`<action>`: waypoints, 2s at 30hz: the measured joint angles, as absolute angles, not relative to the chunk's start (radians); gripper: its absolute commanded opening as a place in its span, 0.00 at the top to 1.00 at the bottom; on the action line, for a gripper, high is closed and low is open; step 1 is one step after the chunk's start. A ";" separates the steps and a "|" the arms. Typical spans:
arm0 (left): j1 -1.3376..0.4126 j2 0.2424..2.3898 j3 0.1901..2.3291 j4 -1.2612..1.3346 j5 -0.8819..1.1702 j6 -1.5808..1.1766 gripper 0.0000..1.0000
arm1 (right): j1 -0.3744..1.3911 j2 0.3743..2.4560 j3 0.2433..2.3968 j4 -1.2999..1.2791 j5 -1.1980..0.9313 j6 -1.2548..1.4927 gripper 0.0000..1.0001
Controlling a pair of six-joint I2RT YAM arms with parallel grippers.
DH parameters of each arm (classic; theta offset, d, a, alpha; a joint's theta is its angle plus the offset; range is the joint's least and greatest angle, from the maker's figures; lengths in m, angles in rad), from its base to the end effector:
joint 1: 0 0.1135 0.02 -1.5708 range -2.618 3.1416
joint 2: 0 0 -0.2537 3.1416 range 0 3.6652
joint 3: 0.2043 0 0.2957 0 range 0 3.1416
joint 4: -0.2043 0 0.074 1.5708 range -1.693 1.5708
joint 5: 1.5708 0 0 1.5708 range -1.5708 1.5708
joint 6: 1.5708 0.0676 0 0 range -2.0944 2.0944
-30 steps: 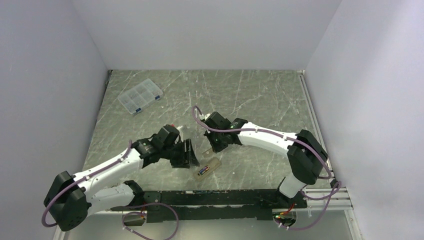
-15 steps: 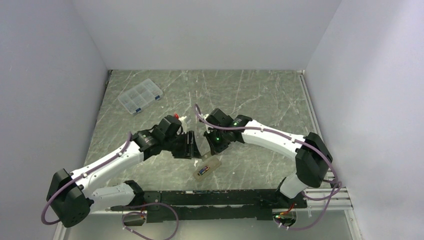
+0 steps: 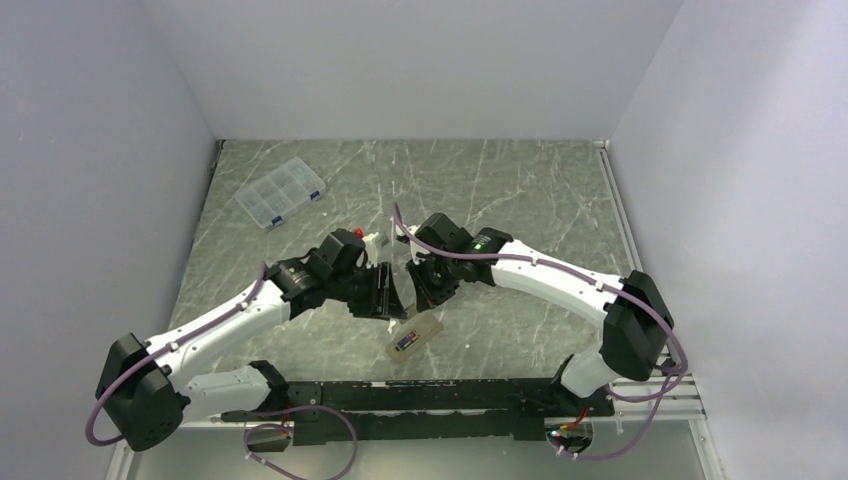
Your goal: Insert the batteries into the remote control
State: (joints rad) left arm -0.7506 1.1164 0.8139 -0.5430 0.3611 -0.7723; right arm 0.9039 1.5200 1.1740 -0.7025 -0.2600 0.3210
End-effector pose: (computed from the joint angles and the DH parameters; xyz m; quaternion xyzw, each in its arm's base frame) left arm 0.1987 -0.2180 0.2098 0.0537 0.9204 -0.3623 0.1368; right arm 0.2148 0.3010 0.2044 -0.3073 0.9079 0.2496 0.1375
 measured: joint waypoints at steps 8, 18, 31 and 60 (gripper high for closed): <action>-0.751 1.129 0.814 -0.510 0.405 -0.788 0.63 | 0.904 1.494 1.179 -0.699 -0.272 0.326 1.00; -0.751 1.150 0.813 -0.453 0.450 -0.824 0.96 | 0.904 1.466 1.179 -0.695 -0.271 0.326 1.00; -0.751 1.156 0.765 -0.360 0.500 -0.884 1.00 | 0.905 1.322 1.063 -0.613 -0.282 0.301 0.54; -0.700 0.965 0.383 0.138 0.685 -1.382 1.00 | 1.219 0.806 0.677 -0.307 -0.230 -0.427 0.69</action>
